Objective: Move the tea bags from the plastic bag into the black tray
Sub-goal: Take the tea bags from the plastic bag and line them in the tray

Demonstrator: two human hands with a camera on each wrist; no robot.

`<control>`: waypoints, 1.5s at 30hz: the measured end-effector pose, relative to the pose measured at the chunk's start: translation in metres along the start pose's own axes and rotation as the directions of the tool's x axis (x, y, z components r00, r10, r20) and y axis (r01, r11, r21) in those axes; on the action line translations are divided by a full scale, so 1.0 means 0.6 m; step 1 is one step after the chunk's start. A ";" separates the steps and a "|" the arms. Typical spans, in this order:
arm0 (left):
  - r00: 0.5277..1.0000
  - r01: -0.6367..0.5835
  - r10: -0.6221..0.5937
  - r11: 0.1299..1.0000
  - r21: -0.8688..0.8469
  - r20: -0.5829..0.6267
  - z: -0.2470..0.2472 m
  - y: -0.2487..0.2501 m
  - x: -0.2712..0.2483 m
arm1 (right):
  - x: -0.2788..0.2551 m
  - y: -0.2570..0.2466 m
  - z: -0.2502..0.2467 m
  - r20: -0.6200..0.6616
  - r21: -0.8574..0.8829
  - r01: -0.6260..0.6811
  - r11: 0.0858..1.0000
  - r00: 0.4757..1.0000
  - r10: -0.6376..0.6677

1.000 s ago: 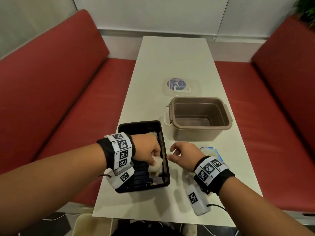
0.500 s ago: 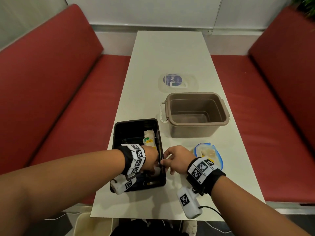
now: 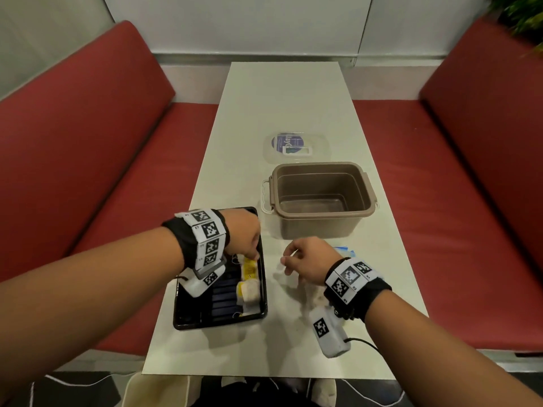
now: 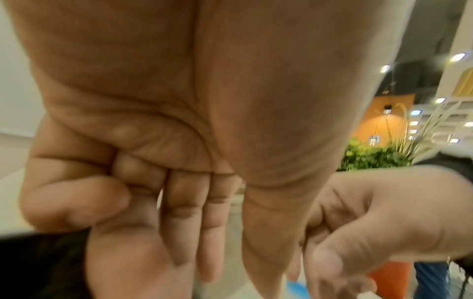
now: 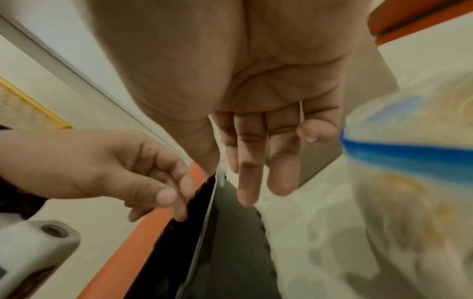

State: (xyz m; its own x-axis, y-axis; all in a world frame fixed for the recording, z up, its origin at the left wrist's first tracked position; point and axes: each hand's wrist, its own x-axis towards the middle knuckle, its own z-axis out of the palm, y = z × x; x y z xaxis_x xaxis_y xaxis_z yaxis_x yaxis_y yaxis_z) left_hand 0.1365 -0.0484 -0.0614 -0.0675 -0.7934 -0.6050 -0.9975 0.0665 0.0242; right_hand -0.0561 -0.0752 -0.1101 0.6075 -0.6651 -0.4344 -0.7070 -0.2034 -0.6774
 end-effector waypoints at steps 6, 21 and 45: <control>0.953 -0.186 0.135 0.968 -0.171 -0.271 -0.055 0.105 0.001 | -0.015 0.081 -0.097 -0.228 -0.173 -0.068 0.983 0.973 0.027; 0.962 0.255 -0.261 0.963 -0.084 -0.082 0.089 0.260 0.138 | -0.030 0.234 -0.057 -0.093 -0.609 -0.256 0.751 0.963 0.253; 0.858 0.042 -0.342 0.791 -0.610 -0.384 0.068 0.251 0.109 | -0.025 0.239 -0.083 -0.106 -0.131 -0.023 0.991 0.994 0.009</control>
State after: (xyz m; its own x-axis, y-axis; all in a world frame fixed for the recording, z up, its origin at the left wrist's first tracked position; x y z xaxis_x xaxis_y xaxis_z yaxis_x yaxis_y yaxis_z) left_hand -0.0175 -0.0656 -0.1296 0.2749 -0.9355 -0.2219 -0.8048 -0.3502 0.4792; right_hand -0.1846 -0.1302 -0.1714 0.5591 -0.7393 -0.3752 -0.7623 -0.2806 -0.5832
